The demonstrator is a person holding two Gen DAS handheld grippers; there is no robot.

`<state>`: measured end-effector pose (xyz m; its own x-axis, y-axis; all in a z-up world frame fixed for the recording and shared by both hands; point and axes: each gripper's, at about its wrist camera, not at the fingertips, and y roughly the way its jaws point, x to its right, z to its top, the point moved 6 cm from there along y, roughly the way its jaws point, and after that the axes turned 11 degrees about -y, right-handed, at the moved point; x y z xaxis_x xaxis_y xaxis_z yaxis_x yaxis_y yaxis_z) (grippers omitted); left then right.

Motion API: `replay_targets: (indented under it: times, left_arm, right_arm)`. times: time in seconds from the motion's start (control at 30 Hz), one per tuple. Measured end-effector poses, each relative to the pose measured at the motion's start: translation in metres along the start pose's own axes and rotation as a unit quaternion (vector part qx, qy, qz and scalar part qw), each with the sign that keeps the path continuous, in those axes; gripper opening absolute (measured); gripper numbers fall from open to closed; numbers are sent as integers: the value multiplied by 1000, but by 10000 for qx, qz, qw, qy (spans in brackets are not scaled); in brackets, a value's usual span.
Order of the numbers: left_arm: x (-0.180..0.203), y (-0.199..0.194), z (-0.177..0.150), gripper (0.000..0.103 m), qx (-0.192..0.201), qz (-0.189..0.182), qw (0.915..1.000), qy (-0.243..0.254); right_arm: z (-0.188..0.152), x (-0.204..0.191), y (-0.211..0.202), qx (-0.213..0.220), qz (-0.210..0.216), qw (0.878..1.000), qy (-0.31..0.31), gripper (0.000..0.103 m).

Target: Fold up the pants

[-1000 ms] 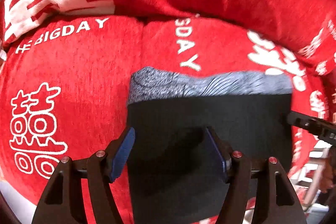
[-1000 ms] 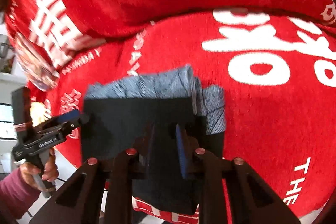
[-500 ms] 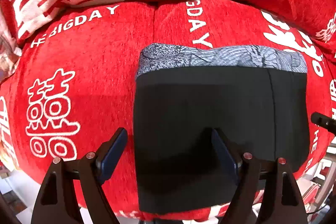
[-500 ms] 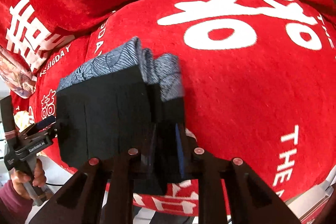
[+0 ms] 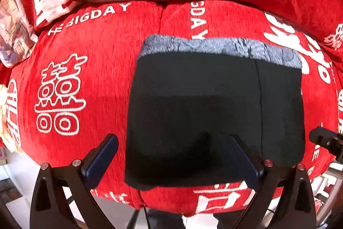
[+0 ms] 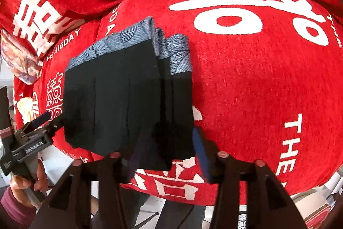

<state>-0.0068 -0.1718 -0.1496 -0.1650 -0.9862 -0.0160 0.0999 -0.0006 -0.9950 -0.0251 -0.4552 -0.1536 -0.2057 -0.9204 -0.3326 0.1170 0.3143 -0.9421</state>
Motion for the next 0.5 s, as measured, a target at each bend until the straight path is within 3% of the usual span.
replay_targets:
  times: [0.17,0.23,0.3,0.5]
  left_arm:
    - [4,2,-15,102,-177,-51,9997,170]
    - [3,-1,-18,102,-130,-36,9997,225]
    - [2,-6,-19,102,-64,-58,9996,251]
    - [-8,-24,-21,102,69,-13,9997,219]
  right_arm:
    - [-1,-12,-4,116,-147,9998,-42,82]
    - [-2,-19,-7,237,-246,9994,-94,85]
    - [-4,-29,-9,371,-432,9979,-299,94]
    - [-10,-51,-17,487,-626,9961,-389,94]
